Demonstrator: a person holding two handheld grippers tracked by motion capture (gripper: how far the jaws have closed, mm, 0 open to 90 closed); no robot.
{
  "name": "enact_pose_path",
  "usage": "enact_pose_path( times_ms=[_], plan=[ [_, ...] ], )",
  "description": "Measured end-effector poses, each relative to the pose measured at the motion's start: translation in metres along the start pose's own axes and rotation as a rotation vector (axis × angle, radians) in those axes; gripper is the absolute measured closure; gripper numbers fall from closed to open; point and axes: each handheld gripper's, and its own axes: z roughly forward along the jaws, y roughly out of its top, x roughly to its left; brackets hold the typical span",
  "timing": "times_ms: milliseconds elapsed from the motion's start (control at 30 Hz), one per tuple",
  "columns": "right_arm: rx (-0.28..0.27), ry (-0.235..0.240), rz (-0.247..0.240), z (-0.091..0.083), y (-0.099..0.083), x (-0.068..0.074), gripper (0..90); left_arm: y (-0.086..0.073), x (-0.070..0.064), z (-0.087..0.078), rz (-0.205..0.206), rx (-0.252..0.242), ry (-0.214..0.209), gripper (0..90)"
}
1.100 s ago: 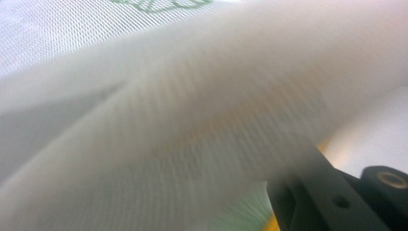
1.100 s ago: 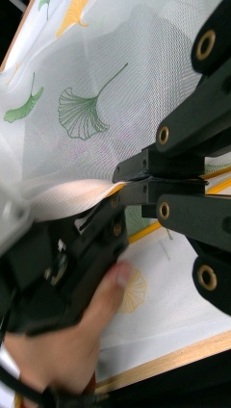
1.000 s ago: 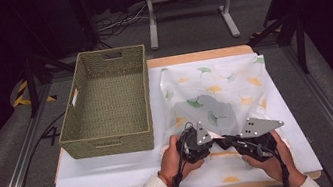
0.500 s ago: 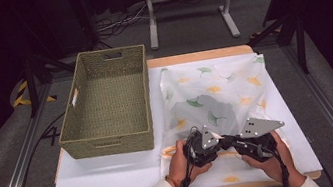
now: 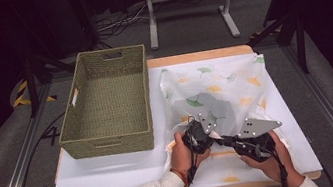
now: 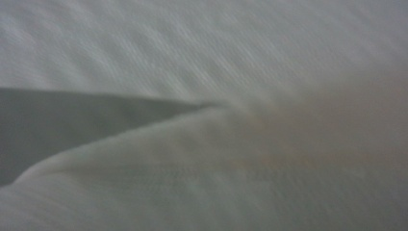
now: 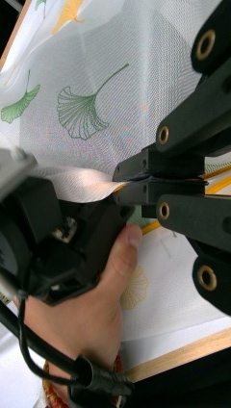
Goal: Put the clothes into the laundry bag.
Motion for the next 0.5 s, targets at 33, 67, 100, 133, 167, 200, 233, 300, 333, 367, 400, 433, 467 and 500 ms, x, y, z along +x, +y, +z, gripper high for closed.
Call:
enact_pose_path(
  times_ms=[33,67,100,133,167,200,233,300,333,367,400,433,467,500],
  plan=[
    [0.002,0.001,-0.001,0.000,0.000,0.000,89.0,0.001,0.000,0.001,-0.009,0.000,0.015,71.6],
    [0.002,0.000,-0.002,0.001,0.000,0.000,89.0,0.002,0.001,0.002,-0.008,-0.006,0.025,71.0],
    [0.003,0.000,-0.002,0.001,0.000,0.000,89.0,0.003,0.003,0.002,-0.017,-0.008,0.030,70.6],
    [0.003,0.001,-0.001,0.001,0.000,-0.001,89.0,0.003,0.006,0.001,-0.034,-0.010,0.021,70.0],
    [0.003,0.001,-0.001,0.001,0.000,-0.001,89.0,0.003,0.006,0.001,-0.034,-0.010,0.021,68.0],
    [0.002,-0.002,-0.004,0.001,-0.001,-0.001,89.0,0.003,0.007,0.000,-0.044,-0.014,0.019,68.0],
    [0.003,-0.002,-0.004,0.002,-0.001,-0.001,89.0,0.003,0.007,0.000,-0.054,-0.011,0.007,65.5],
    [0.004,-0.004,-0.008,0.002,0.000,0.000,89.0,0.002,0.008,-0.003,-0.067,-0.011,-0.013,61.6],
    [0.003,-0.006,-0.013,0.002,0.000,0.000,88.9,0.001,0.009,-0.005,-0.067,-0.011,-0.032,59.7],
    [0.002,-0.009,-0.014,0.002,0.000,0.000,88.9,-0.001,0.009,-0.007,-0.069,-0.018,-0.058,58.5],
    [-0.002,-0.006,-0.013,0.001,0.000,0.000,88.9,-0.002,0.010,-0.010,-0.058,-0.019,-0.074,57.2],
    [-0.005,-0.004,-0.011,0.000,0.001,0.000,88.9,-0.004,0.010,-0.012,-0.042,-0.020,-0.078,57.1],
    [-0.010,-0.005,-0.011,-0.001,0.001,0.000,88.9,-0.007,0.010,-0.015,-0.032,-0.027,-0.105,57.2],
    [-0.012,-0.003,-0.008,-0.002,0.001,0.000,89.0,-0.009,0.009,-0.018,-0.009,-0.027,-0.107,57.5]
  ],
)
